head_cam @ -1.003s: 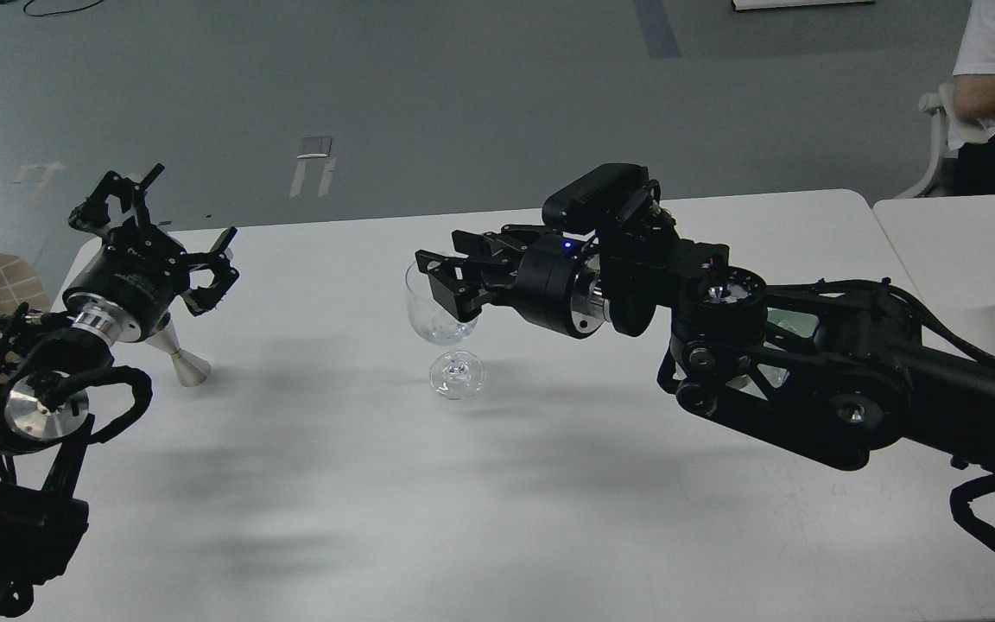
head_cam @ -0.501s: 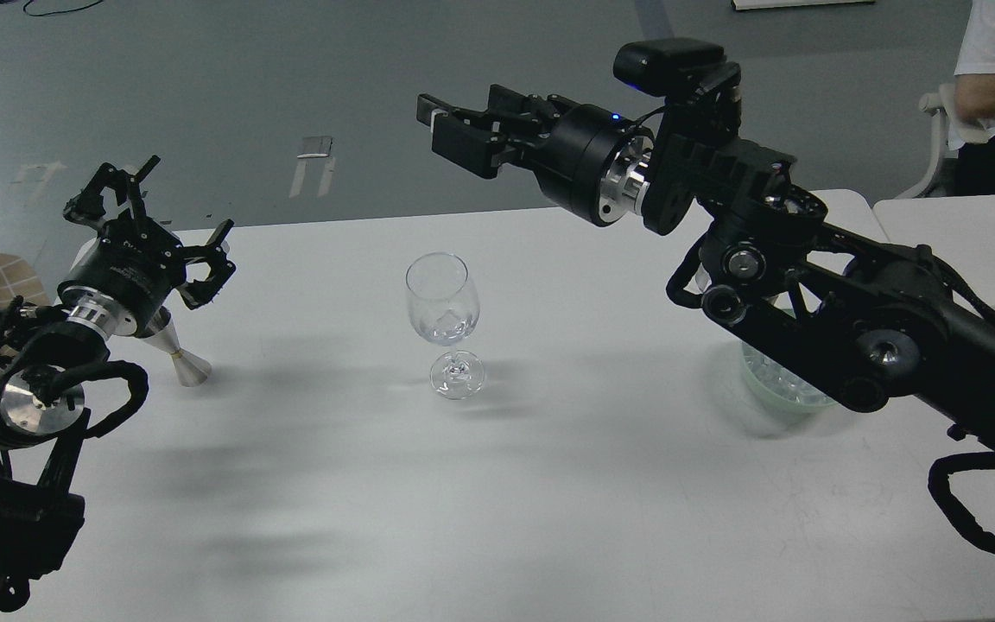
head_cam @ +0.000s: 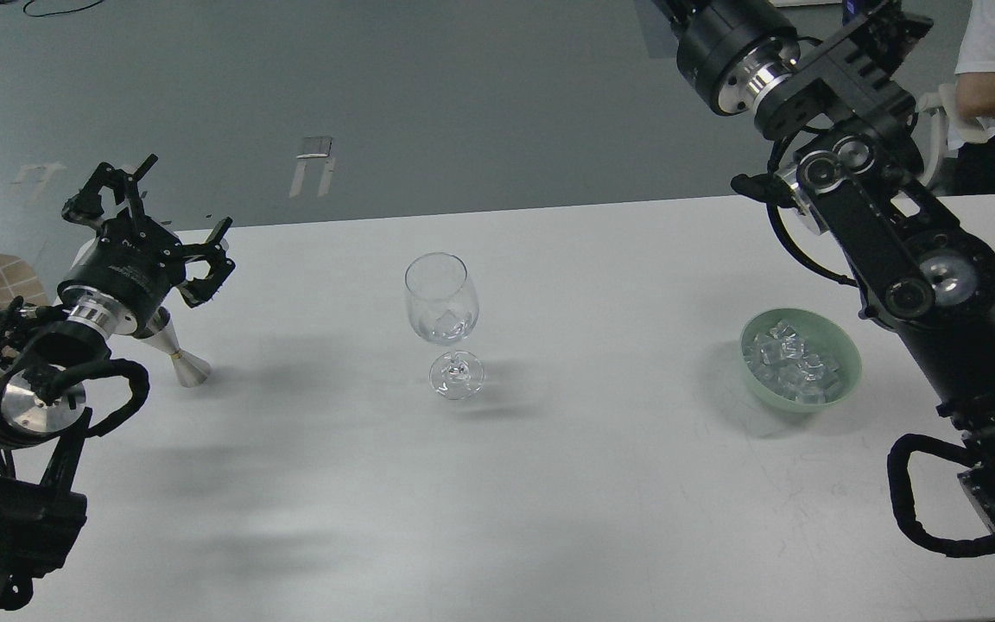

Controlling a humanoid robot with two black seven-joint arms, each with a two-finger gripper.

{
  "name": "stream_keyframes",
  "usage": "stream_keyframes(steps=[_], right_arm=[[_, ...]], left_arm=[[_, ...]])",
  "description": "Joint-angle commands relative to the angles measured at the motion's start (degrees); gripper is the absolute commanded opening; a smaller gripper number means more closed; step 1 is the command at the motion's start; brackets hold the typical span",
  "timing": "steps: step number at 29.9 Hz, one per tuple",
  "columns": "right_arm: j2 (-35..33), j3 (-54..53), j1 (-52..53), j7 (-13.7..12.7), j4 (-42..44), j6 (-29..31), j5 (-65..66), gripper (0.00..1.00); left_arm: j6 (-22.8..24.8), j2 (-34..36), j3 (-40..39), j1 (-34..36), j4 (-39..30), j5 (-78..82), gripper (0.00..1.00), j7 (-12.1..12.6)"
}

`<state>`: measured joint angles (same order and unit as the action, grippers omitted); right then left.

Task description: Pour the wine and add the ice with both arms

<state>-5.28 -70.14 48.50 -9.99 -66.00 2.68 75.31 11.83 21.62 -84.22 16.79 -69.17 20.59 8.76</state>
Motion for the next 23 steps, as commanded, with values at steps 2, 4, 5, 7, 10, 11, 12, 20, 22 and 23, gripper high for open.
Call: stream_keyframes(steps=[2, 4, 5, 7, 10, 11, 12, 20, 22, 23], right_arm=[[-1.84, -2.62, 0.37, 2.26, 3.33, -0.40, -11.39, 1.00], [-2.10, -6.65, -0.07, 2.70, 5.78, -0.40, -18.49, 1.00], [-2.10, -7.72, -0.07, 2.79, 6.67, -0.40, -20.27, 1.00], [-2.10, -9.74, -0.25, 2.87, 9.21, -0.40, -24.83, 1.00], [-2.37, -11.24, -1.04, 4.80, 11.67, -0.40, -28.01, 1.00], [-2.37, -11.59, -1.22, 5.24, 12.12, -0.40, -28.28, 1.00], [-2.28, -12.20, -1.56, 6.03, 12.56, -0.40, -28.81, 1.00], [-2.19, -12.65, -3.41, 8.41, 11.86, -0.31, -29.25, 1.00], [-1.84, -12.74, -3.59, 8.94, 11.69, -0.31, -29.25, 1.00], [-1.75, -12.82, -3.68, 9.03, 11.69, -0.40, -29.25, 1.00]], left_arm=[[0.47, -0.08, -0.51, 0.17, 0.09, -2.30, 0.98, -0.33], [0.65, 0.00, -0.94, 0.78, 1.05, -3.18, 0.98, -0.33], [0.65, 0.00, -0.95, 1.04, 1.58, -3.19, 0.98, -0.24], [0.65, 0.00, -1.03, 1.31, 2.63, -3.19, 0.98, -0.24], [0.30, -0.17, -0.95, 1.57, 2.64, -3.19, 0.98, -0.15], [0.21, -0.17, -0.95, 1.66, 2.64, -3.19, 0.98, -0.06], [0.21, -0.08, -0.95, 1.66, 2.73, -3.19, 0.98, -0.15], [0.21, 0.27, -0.95, 3.24, 3.08, -3.27, 0.98, 0.20], [0.65, 0.27, -0.86, 4.12, 3.69, -3.36, 0.98, 0.38], [0.65, 0.27, -0.94, 4.65, 4.30, -3.45, 0.98, 0.38]])
